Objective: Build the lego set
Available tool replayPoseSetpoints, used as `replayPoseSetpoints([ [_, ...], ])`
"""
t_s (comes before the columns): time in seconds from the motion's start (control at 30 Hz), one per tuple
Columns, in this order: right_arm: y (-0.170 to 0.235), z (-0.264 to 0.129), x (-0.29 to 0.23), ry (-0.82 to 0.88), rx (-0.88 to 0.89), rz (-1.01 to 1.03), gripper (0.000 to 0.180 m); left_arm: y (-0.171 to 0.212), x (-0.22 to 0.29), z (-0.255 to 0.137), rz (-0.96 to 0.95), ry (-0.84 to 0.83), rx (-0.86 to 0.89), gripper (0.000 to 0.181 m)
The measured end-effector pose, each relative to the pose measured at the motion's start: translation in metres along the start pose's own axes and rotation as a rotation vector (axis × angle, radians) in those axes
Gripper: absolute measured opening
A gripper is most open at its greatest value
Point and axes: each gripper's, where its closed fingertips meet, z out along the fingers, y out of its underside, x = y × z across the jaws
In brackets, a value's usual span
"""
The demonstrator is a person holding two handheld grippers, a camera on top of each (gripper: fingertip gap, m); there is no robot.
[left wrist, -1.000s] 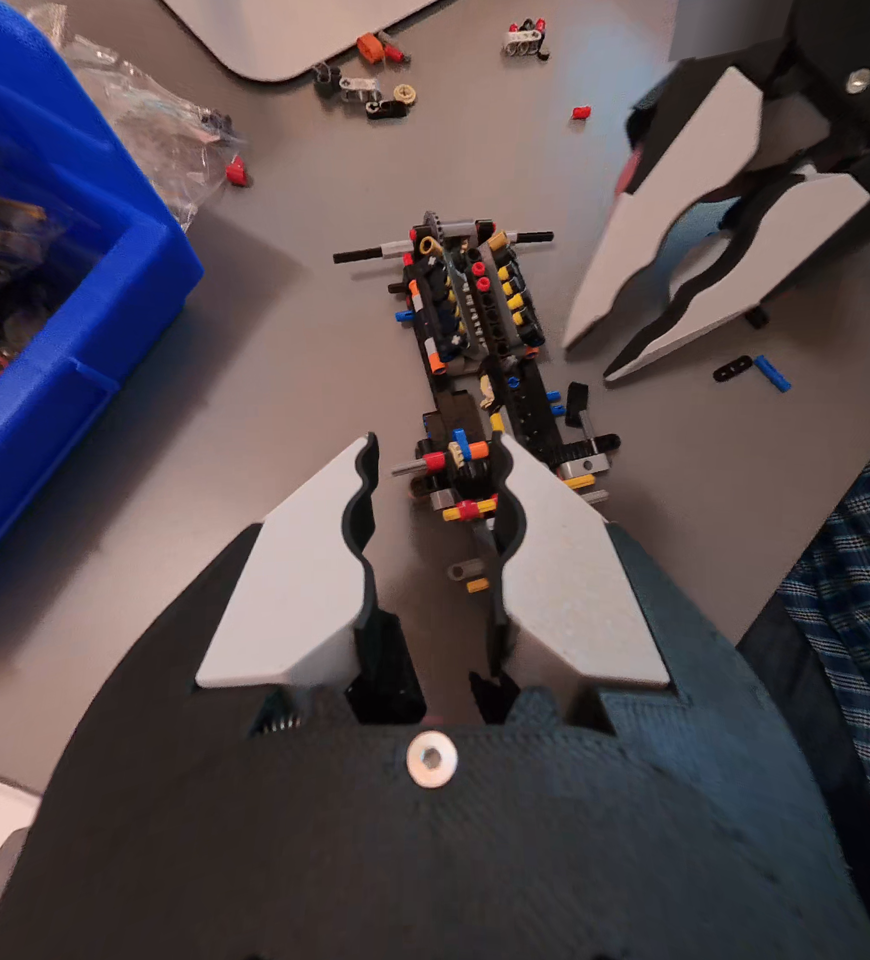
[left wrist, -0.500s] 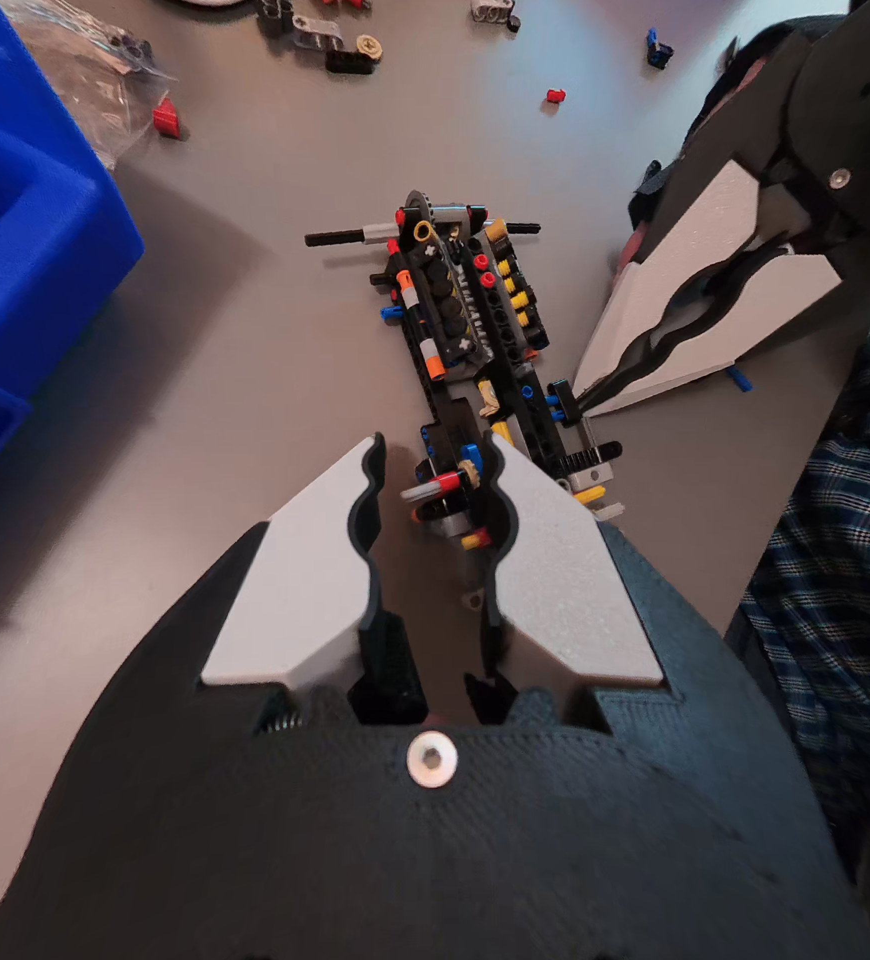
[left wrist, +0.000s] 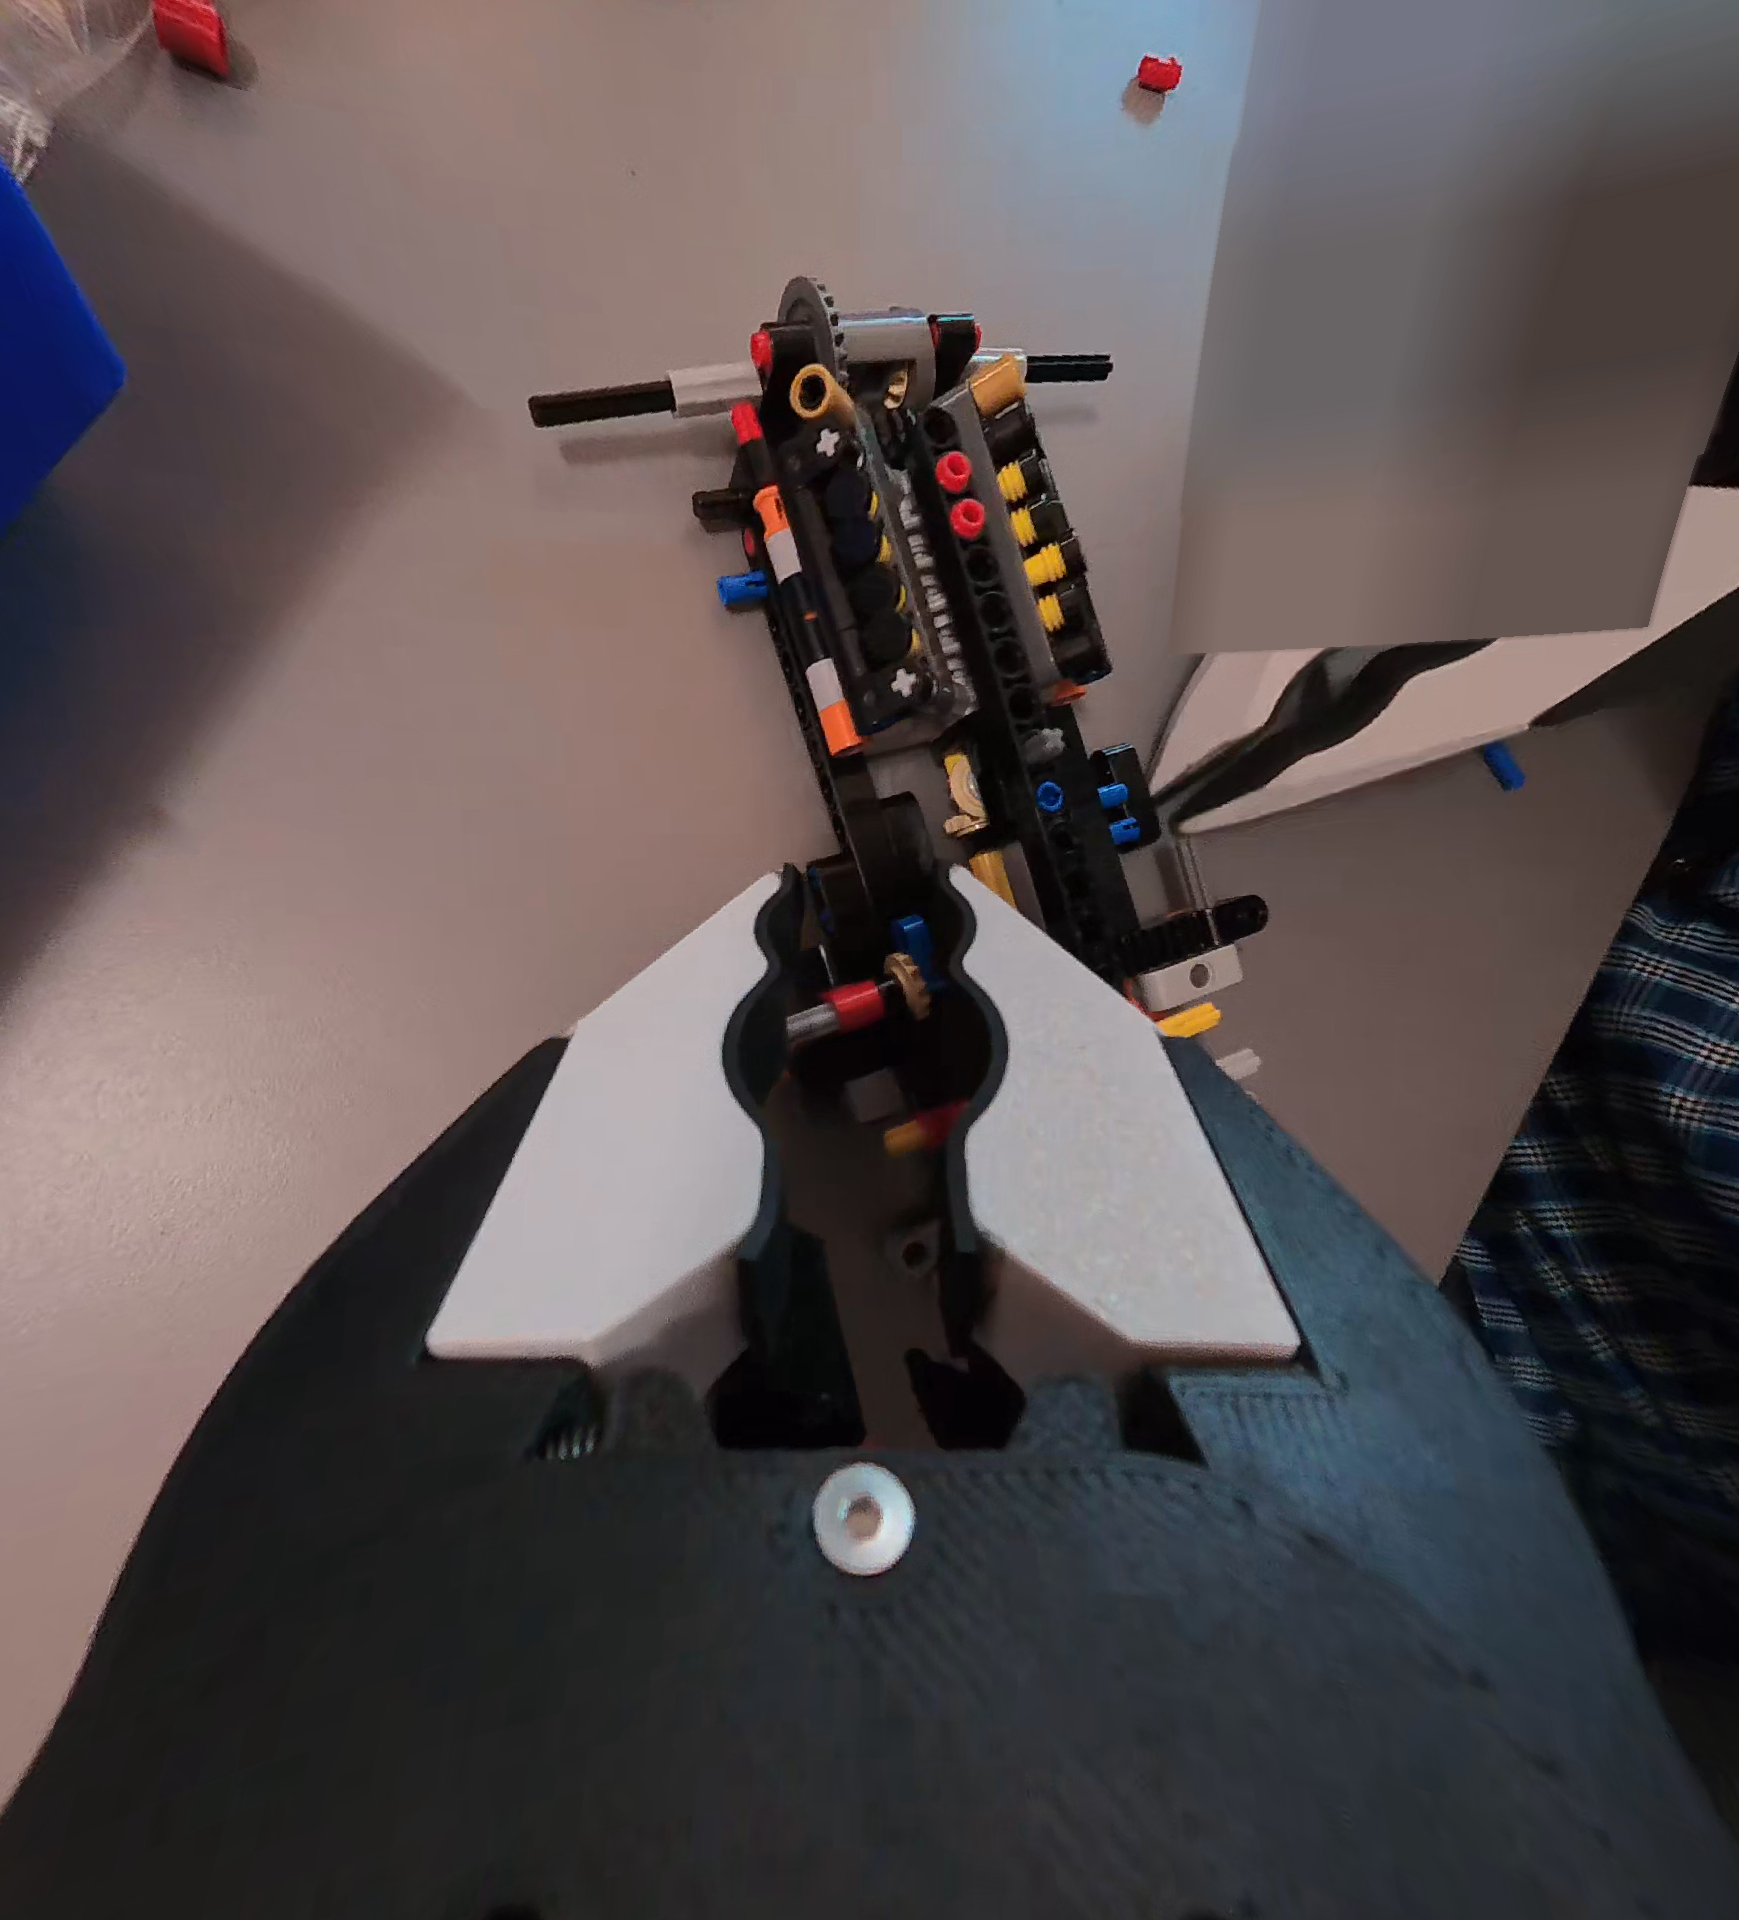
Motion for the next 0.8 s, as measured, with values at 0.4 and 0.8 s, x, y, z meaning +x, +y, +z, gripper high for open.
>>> replayPoseSetpoints([
  [0.4, 0.001, -0.009, 0.017, 0.111, -0.01, 0.032, 0.03, 0.003, 0.001, -0.002, -0.021, -0.155, 0.046, 0.018],
  [0.8, 0.001, 0.002, 0.016, 0.012, -0.018, -0.002, 0.02, 0.008, 0.003, -0.005, -0.085, -0.257, 0.094, 0.018],
])
